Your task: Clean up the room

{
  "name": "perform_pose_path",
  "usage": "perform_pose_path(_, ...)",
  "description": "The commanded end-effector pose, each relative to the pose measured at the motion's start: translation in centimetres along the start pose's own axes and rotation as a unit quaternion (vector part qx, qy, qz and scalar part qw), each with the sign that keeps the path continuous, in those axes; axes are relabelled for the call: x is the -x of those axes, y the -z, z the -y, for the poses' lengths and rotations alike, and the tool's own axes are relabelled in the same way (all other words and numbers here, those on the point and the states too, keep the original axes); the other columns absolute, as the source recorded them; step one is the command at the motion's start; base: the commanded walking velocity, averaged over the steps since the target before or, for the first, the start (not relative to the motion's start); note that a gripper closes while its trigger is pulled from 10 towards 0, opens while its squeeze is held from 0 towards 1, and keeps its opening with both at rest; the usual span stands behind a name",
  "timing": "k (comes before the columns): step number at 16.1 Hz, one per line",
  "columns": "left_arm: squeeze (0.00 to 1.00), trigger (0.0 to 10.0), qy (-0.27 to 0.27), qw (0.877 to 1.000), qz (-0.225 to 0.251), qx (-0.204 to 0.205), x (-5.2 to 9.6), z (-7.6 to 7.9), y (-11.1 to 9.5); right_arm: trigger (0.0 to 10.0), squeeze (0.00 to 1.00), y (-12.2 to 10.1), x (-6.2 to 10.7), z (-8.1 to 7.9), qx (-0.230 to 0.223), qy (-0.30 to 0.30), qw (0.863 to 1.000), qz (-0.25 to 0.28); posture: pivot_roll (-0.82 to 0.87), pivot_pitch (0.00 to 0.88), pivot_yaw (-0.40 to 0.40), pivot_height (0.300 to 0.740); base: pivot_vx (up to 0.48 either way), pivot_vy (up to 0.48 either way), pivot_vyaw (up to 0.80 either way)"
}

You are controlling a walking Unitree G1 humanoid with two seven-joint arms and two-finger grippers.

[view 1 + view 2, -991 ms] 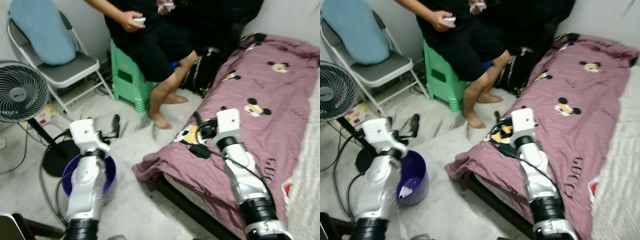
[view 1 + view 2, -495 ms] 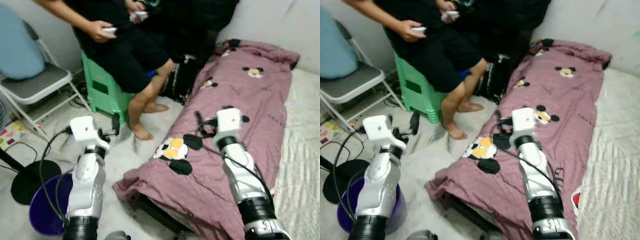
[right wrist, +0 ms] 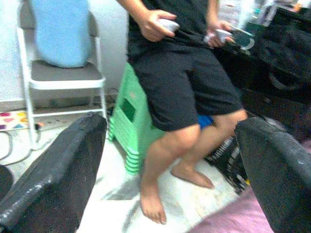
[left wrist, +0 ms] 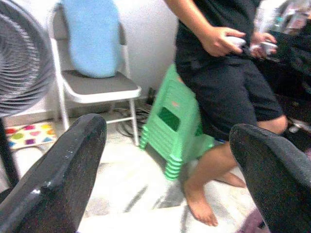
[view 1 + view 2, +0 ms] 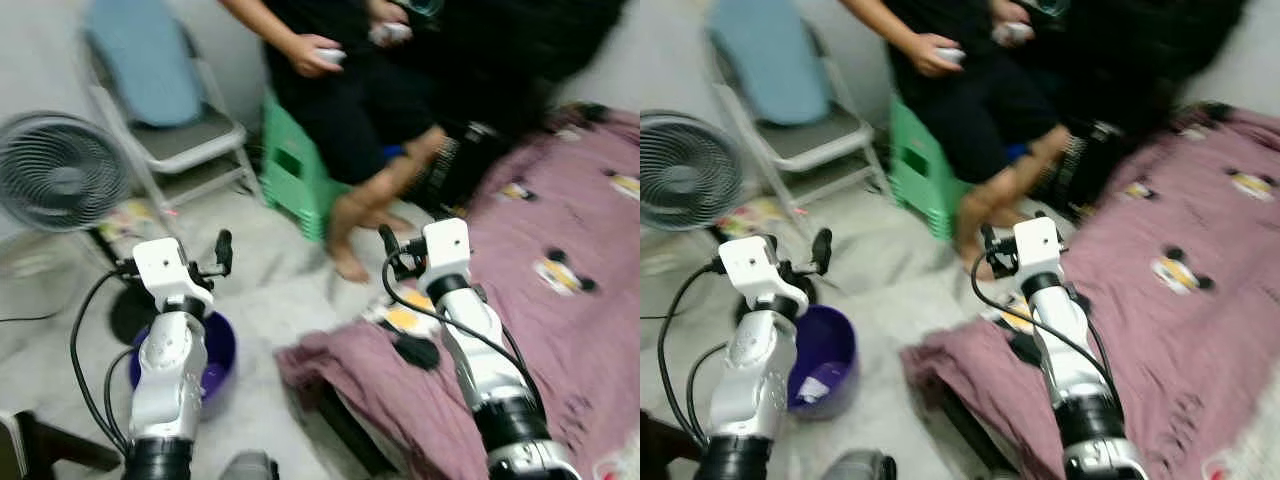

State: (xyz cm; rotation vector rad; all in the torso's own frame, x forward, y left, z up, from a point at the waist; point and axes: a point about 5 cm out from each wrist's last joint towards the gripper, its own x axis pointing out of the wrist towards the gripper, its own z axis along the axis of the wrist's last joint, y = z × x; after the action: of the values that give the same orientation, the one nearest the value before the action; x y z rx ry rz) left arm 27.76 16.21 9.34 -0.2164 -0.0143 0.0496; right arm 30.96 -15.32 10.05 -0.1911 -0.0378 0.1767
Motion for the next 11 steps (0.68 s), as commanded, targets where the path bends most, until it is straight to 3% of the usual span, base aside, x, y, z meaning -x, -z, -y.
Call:
perform_pose_path(1,0.00,10.0,0.007,1.000,0.003,-0.006,-0.1,0.3,-0.2,10.0,0.00,-0.6,-0.2,0.0,0.002,-0.005,1.000,0.014,-0.01,0.000,-0.003,0.740,0.000,0.000,0.79)
perform_pose_path(11,0.00,10.0,0.009,1.000,0.012,-0.010,-0.3,0.3,-0.4,10.0,0.00,-1.8,-0.7,-0.9,0.012,-0.033,0.999,0.041,0.00,0.000,-0.006,0.740,0.000,0.000,0.79)
